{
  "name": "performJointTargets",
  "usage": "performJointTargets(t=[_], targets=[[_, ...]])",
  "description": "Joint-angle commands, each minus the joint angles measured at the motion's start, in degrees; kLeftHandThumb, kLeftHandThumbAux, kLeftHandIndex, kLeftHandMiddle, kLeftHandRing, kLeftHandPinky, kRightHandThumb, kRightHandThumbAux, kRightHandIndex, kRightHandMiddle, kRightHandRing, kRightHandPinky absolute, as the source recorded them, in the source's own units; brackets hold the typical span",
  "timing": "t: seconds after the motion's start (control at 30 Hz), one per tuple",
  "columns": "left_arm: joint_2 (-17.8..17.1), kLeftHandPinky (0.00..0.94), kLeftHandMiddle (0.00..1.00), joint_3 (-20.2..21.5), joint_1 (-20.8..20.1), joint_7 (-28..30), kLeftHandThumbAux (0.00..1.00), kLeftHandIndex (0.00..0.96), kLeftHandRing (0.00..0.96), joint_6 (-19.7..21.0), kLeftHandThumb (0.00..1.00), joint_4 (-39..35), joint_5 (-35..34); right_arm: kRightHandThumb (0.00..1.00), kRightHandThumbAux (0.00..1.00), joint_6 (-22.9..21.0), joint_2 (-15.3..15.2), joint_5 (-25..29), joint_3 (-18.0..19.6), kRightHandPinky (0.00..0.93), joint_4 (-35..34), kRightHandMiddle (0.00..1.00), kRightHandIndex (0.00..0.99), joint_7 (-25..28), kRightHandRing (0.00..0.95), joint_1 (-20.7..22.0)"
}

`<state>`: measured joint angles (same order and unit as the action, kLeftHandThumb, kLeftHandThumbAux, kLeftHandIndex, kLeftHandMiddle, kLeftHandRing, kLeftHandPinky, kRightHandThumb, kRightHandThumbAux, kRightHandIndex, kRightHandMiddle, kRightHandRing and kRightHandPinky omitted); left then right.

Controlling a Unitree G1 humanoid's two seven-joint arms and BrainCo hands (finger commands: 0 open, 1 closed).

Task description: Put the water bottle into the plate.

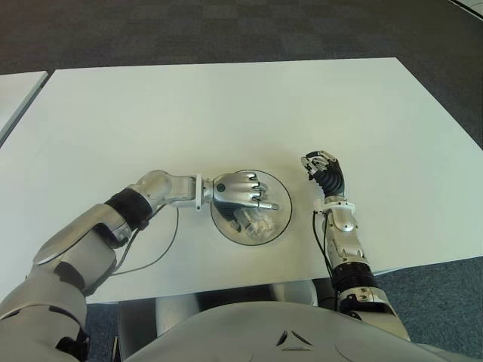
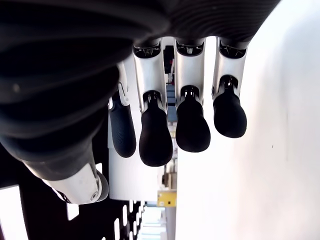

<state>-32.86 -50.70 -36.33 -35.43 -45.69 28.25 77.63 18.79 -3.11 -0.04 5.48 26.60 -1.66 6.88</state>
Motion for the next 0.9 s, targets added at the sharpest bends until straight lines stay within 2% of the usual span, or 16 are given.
performJointTargets(t=[0.03,0.2,0.37,0.57,0.9], targets=[[-1.1,0.007,0.005,-2.3,0.4,1.3,0.552,0.005,0.005,2.4,0.193,0.5,3.2,0.701,0.731,0.2,0.2,0.4,0.1,0.72,0.7,0.754,0.438,0.1,0.741,-0.2],[-2.0,0.001,0.0,-2.3,0.3,1.9,0.492,0.0,0.0,2.3,0.149,-0.6,2.4,0.701,0.731,0.1,0.2,0.2,0.1,0.722,0.7,0.758,0.439,-0.1,0.744,-0.2],[-2.5,0.0,0.0,-2.7,-0.3,1.4,0.42,0.0,0.0,2.6,0.149,-1.5,2.5,0.701,0.731,0.1,0.2,0.0,0.1,0.727,0.7,0.763,0.439,-0.2,0.748,-0.3],[-2.7,0.0,0.0,-3.4,-0.7,-0.8,0.347,0.0,0.0,3.9,0.171,-2.0,3.8,0.701,0.731,0.4,0.2,0.0,0.1,0.731,0.7,0.765,0.439,-0.4,0.751,-0.3],[-2.4,0.0,0.0,-3.7,-1.6,-5.3,0.288,0.0,0.0,5.5,0.182,-2.1,5.6,0.701,0.731,0.2,0.3,-0.2,-0.1,0.713,0.9,0.759,0.439,-0.7,0.744,-0.2]])
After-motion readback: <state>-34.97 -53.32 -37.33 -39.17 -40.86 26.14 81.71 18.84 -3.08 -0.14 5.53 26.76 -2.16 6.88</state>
